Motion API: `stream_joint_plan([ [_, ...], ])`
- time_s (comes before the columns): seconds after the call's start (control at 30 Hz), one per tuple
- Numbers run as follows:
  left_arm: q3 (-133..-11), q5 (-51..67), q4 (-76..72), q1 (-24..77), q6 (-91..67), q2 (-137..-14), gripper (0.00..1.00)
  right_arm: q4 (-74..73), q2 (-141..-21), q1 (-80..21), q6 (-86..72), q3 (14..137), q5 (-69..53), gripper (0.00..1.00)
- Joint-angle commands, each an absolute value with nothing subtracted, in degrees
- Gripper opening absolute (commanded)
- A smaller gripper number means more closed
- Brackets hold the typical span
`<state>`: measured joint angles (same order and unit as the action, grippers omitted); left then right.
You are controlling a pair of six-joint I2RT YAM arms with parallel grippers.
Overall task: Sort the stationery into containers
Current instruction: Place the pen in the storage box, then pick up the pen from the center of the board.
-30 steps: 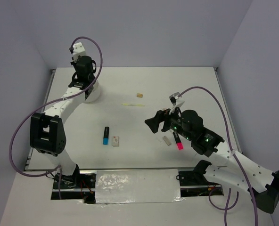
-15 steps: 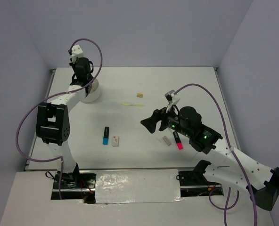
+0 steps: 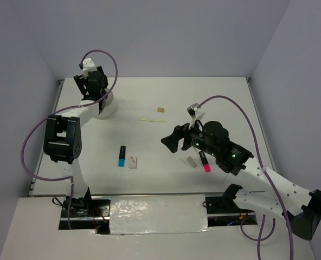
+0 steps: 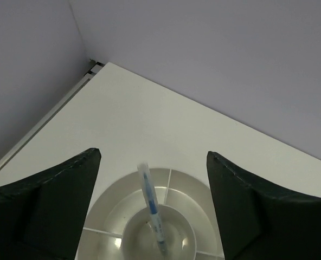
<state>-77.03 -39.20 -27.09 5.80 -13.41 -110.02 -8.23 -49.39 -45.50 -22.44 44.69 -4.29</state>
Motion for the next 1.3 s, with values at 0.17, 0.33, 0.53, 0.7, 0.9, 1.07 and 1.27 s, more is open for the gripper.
stream_joint_plan([
  [0.17, -76.37, -38.33, -23.22, 5.62, -19.94, -99.59, 0.99, -12.47, -54.57, -43.16, -19.95, 49.83, -2.63, 0.92],
  [0.33, -88.13, -33.68, 0.88, 5.62, -27.92, -93.35, 0.99, -19.57, -58.43, -36.50, -19.95, 51.94, -2.55, 0.92],
  [0.53, -100.38, -13.73, 30.73, 5.62, -33.04, -89.23, 0.99, -28.20, -67.56, -33.31, -17.85, 57.38, 3.24, 0.87],
  [0.7, -82.76, -2.56, 34.28, 5.62, -31.64, -77.19, 0.99, -33.83, -71.80, -32.61, -15.47, 61.08, 6.76, 0.72],
  [0.9, -62.42, 1.14, 30.76, 5.80, -29.01, -62.15, 0.99, -36.56, -77.50, -29.27, -10.21, 62.93, 8.79, 0.51],
  [1.07, -54.25, 0.26, 29.71, 5.80, -26.37, -58.54, 0.99, -37.00, -81.99, -24.61, -6.25, 63.72, 3.34, 0.45],
  [1.27, -53.17, 1.23, 29.97, 5.89, -24.43, -57.66, 0.99, -38.85, -90.25, -24.08, -4.66, 65.39, 5.88, 0.44],
])
